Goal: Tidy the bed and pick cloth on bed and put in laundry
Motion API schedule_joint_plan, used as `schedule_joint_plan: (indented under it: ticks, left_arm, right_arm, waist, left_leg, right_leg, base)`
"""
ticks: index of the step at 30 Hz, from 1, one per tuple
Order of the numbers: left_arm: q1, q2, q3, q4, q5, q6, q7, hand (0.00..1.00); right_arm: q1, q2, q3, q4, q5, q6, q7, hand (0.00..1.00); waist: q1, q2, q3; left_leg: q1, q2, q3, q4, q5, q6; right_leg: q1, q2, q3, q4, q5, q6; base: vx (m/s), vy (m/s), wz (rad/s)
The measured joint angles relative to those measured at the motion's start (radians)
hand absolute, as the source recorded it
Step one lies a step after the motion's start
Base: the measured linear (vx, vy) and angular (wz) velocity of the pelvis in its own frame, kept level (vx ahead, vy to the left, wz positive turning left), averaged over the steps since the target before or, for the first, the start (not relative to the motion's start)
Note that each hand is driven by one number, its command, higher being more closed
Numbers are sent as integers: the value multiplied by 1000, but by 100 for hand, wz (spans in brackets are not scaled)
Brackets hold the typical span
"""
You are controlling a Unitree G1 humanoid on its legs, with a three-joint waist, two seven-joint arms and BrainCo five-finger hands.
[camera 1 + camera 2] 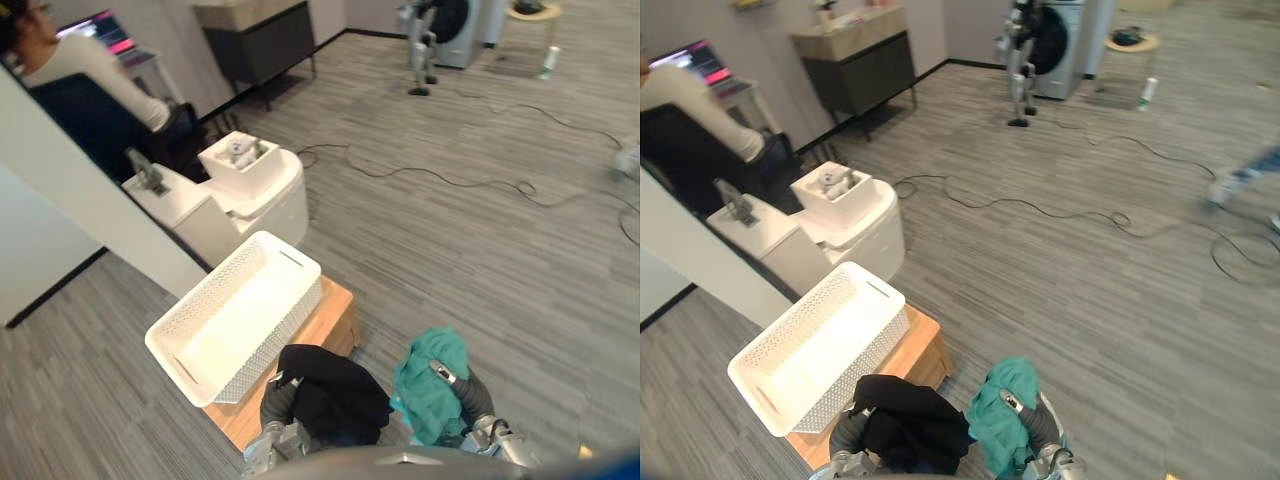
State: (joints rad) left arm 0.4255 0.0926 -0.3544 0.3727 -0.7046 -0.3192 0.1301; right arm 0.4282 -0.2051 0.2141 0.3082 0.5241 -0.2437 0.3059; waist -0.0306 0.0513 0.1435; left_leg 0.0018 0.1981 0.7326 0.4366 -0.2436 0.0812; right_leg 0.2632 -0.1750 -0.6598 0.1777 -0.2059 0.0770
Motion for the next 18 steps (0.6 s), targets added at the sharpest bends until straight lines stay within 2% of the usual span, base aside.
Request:
schedule_joint_plan:
  ticks: [1,2,3,4,5,6,7,8,10,11,12,13,14,15,16,17,18]
  left_arm:
    - [5,10,3,1,-22,0,12,100]
    - [11,20,5,0,-24,0,28,100]
    - [9,24,12,1,-24,0,34,100]
    - [12,22,6,4,-22,5,46,100]
    - [20,30,4,-13,-19,6,52,100]
    - [19,33,5,-19,-19,6,52,100]
    - [17,45,13,-40,-18,4,53,100]
    - [4,60,27,-39,-18,2,57,100]
    - [-1,71,46,-37,-21,2,60,100]
    - [-1,74,55,-35,-25,2,61,100]
    - [-2,74,58,-35,-27,2,61,100]
    - [-4,75,62,-34,-27,4,59,100]
    - [-5,77,64,-33,-26,10,45,100]
    - [0,87,69,-37,-25,11,36,100]
    - [-3,83,70,-19,-20,33,25,100]
    - [10,62,66,-31,-11,48,18,100]
    - [17,57,66,-38,-10,50,16,100]
  right_arm:
    - [-10,5,15,-10,-2,1,5,100]
    - [-19,11,31,-19,-8,1,5,100]
    - [-47,23,38,-28,-14,1,6,100]
    - [-55,19,36,-35,-20,0,4,100]
    - [-60,5,46,-40,-22,-2,-3,100]
    - [-62,7,50,-42,-23,-2,-5,100]
    - [-71,12,71,-48,-31,-2,-12,100]
    - [-77,23,88,-54,-43,-2,-19,100]
    - [-68,40,94,-57,-47,-4,-44,100]
    - [-69,40,93,-68,-47,-7,-59,100]
    - [-66,37,92,-83,-47,-11,-68,100]
    - [-42,37,86,-114,-46,-27,-86,100]
    - [-21,38,83,-143,-46,-43,-106,100]
    - [-12,42,83,-160,-46,-49,-116,100]
    - [4,53,64,-176,-47,-69,-125,100]
    - [6,44,31,-188,-47,-83,-144,100]
    - [1,43,19,-196,-47,-94,-154,100]
  waist:
    - [24,-28,-7]
    - [35,-46,-12]
    - [52,-48,6]
    - [48,-60,7]
    - [38,-48,4]
    - [35,-50,7]
    - [22,-67,15]
    - [21,-75,32]
    - [20,-62,44]
    - [18,-54,45]
    - [17,-52,46]
    - [7,-54,47]
    - [-8,-67,48]
    - [-11,-89,45]
    - [-15,-110,54]
    - [-9,-81,49]
    - [-7,-73,50]
  left_leg:
    - [18,-14,-5,-8,-1,2]
    - [12,0,-11,37,-6,10]
    - [-18,31,-9,146,-34,45]
    - [-20,-14,-31,75,-32,18]
    - [28,-74,-80,-26,-42,49]
    - [33,-86,-94,-38,-42,49]
    - [47,-124,-174,-89,-45,34]
    - [66,-137,-235,-106,-37,21]
    - [97,-138,-321,-131,-26,2]
    - [123,-138,-386,-163,-10,-24]
    - [127,-138,-420,-179,1,-36]
    - [141,-136,-493,-208,21,-58]
    - [142,-141,-574,-225,40,-83]
    - [135,-158,-610,-226,46,-97]
    - [149,-163,-668,-232,58,-127]
    - [158,-141,-659,-265,78,-136]
    - [160,-131,-669,-281,89,-150]
  right_leg:
    - [28,0,-8,-16,2,3]
    - [45,1,-13,-15,8,10]
    - [65,2,-16,24,10,10]
    - [56,-47,-22,151,-17,39]
    - [-20,-134,15,440,-21,19]
    - [-42,-150,31,489,-39,11]
    - [-110,-177,106,623,-110,-6]
    - [-146,-168,176,643,-147,-38]
    - [-187,-134,254,586,-172,-34]
    - [-212,-99,327,525,-180,-23]
    - [-227,-77,368,493,-179,-21]
    - [-251,-35,468,418,-173,-11]
    - [-259,2,582,313,-146,16]
    - [-251,4,648,231,-111,22]
    - [-213,-1,630,211,-58,32]
    - [-188,21,605,199,-59,28]
    - [-182,28,602,195,-65,20]
  base:
    - [338,23,50]
    - [326,-7,44]
    - [272,45,64]
    - [217,160,117]
    - [136,188,117]
    - [139,116,152]
    - [274,-64,155]
    - [270,-113,165]
    - [225,-175,145]
    - [187,-249,147]
    - [152,-303,168]
    - [170,-406,188]
    - [139,-372,198]
    - [149,-387,190]
    - [136,-337,142]
    - [136,-304,120]
    - [93,-221,70]
